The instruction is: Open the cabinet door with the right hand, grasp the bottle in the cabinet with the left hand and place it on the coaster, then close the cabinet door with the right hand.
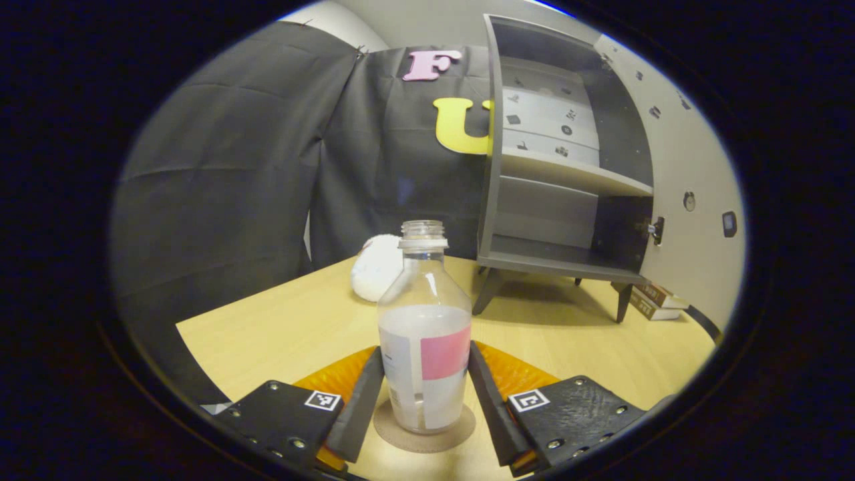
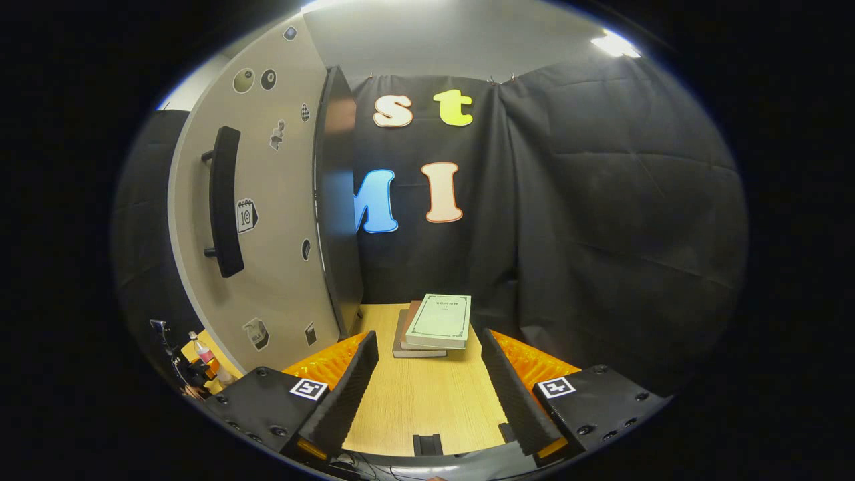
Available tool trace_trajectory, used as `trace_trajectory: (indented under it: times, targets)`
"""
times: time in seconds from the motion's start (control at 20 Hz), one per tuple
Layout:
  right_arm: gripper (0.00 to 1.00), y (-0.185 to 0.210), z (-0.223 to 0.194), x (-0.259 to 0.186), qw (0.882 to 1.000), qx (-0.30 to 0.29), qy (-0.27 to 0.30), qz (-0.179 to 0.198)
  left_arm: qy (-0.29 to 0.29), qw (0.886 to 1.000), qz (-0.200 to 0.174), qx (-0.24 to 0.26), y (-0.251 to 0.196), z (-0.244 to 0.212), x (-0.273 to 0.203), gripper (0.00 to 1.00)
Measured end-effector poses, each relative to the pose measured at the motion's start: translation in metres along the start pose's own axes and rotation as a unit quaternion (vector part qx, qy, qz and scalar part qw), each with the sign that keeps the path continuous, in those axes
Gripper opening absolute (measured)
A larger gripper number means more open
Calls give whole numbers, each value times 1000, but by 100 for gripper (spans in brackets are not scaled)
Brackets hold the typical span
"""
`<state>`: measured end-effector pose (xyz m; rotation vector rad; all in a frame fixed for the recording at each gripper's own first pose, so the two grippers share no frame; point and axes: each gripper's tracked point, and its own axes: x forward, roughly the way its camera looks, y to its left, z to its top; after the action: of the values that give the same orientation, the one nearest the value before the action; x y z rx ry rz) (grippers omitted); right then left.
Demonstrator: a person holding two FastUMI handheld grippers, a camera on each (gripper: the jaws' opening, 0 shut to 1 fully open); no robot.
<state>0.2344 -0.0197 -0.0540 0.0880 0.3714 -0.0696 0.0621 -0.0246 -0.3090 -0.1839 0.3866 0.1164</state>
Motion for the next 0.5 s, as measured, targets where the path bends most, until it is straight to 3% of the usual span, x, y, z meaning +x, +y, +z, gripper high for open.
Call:
trace_trajectory:
  times: [0.15, 0.4, 0.5]
  targets:
    - [98, 2, -4, 5, 1000, 5, 3, 5, 11, 1000, 2, 14, -4, -4, -6, 72]
    - [98, 7, -2, 6, 1000, 6, -1, 24, 8, 999, 7, 38, -9, 9, -17, 80]
    - [93, 10, 0, 6, 999, 5, -7, 36, 3, 999, 10, 44, -8, 18, -21, 80]
